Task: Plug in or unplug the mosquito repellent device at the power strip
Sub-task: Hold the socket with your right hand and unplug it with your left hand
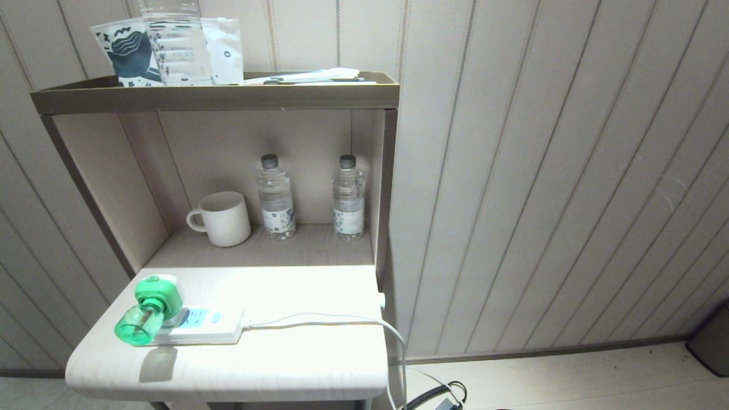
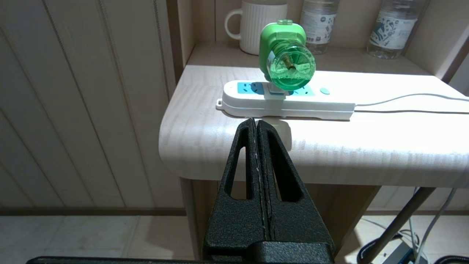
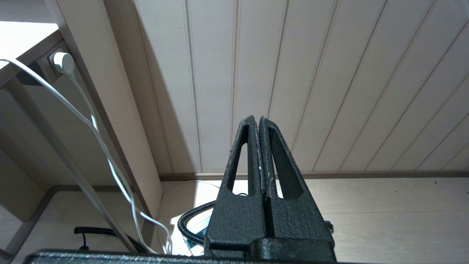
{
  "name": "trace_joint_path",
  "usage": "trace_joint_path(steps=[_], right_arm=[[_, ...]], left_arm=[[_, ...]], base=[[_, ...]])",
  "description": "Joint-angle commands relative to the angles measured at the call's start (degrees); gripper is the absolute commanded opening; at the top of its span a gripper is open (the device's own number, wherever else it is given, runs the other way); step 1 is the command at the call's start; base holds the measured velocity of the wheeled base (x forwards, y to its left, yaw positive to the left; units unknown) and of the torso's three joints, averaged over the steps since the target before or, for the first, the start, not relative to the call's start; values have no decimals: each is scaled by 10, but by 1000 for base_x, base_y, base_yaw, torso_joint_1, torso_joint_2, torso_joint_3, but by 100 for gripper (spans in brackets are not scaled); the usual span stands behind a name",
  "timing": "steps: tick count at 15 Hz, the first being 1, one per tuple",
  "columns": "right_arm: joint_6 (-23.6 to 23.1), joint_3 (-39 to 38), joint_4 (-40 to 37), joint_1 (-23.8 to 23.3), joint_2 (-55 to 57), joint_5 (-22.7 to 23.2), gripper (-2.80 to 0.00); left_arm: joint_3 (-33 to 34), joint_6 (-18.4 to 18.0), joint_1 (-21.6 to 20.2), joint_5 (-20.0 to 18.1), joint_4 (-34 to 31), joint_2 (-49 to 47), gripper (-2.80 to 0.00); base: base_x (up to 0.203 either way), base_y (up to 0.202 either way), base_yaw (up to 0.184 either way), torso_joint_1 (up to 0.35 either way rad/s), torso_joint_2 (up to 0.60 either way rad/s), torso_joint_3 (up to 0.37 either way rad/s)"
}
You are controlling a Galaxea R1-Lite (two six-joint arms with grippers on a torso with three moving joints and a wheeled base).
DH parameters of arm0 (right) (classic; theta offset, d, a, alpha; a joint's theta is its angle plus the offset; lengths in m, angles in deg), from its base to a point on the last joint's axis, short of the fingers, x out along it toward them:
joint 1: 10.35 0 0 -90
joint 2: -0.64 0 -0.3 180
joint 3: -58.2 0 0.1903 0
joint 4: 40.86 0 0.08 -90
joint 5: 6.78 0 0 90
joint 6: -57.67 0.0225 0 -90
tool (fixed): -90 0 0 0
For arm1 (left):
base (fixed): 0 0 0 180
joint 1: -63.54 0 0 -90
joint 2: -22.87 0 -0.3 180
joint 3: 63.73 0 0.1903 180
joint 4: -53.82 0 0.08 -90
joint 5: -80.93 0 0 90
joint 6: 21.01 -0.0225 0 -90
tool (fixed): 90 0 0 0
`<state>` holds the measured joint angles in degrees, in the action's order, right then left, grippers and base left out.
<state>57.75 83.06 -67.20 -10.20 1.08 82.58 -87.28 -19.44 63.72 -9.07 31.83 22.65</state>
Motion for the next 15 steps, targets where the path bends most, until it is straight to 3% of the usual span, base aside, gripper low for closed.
trace_joint_path(steps=[1,12,15], right_arm=[[0,0,0,0,0,0,-280],[0,0,0,0,0,0,-280],[0,0,0,1,0,0,-280]], left_arm=[[0,0,0,0,0,0,-280],[0,1,0,0,-1,0,-280],[0,1,0,0,-1,0,-280]], base=[[0,0,0,0,0,0],[0,0,0,0,0,0],[-1,-11,125,3,3,5]])
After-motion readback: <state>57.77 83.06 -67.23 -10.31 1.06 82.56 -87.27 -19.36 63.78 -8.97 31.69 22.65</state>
